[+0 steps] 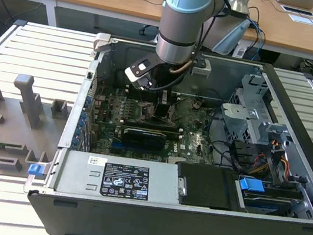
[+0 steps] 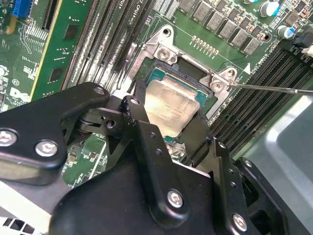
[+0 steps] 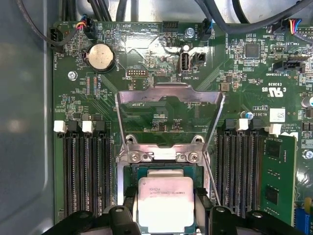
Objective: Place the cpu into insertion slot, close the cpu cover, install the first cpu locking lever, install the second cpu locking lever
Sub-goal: 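Place the cpu into insertion slot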
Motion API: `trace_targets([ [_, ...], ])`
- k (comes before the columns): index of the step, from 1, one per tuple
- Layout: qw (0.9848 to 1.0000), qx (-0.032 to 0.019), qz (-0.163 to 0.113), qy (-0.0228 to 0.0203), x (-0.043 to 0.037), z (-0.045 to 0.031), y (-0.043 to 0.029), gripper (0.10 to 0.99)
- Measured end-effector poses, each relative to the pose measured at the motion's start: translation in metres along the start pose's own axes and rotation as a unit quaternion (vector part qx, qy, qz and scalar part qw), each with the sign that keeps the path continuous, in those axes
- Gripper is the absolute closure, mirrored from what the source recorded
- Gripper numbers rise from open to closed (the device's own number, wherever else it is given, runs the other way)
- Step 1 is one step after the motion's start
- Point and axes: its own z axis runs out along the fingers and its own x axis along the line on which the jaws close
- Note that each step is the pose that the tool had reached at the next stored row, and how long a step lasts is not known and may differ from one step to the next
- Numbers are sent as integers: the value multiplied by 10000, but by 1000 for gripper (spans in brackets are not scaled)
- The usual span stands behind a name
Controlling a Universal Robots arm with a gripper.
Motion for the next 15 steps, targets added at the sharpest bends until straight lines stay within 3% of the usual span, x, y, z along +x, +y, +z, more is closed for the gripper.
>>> trace_targets([
  [1,10000,-2,0,2,1,2,1,541],
  [2,10000,-1,0,1,1,1,0,467],
  [5,10000,0,0,0,0,0,0,467],
  [9,10000,0,1,1,10,-79,-1,467],
  [10,10000,-1,-1,0,21,-137,-1,549],
  [11,10000,0,0,0,21,-156,-1,675],
  [12,10000,0,0,0,21,-174,-2,733],
  [15,10000,0,0,0,20,-243,-2,792],
])
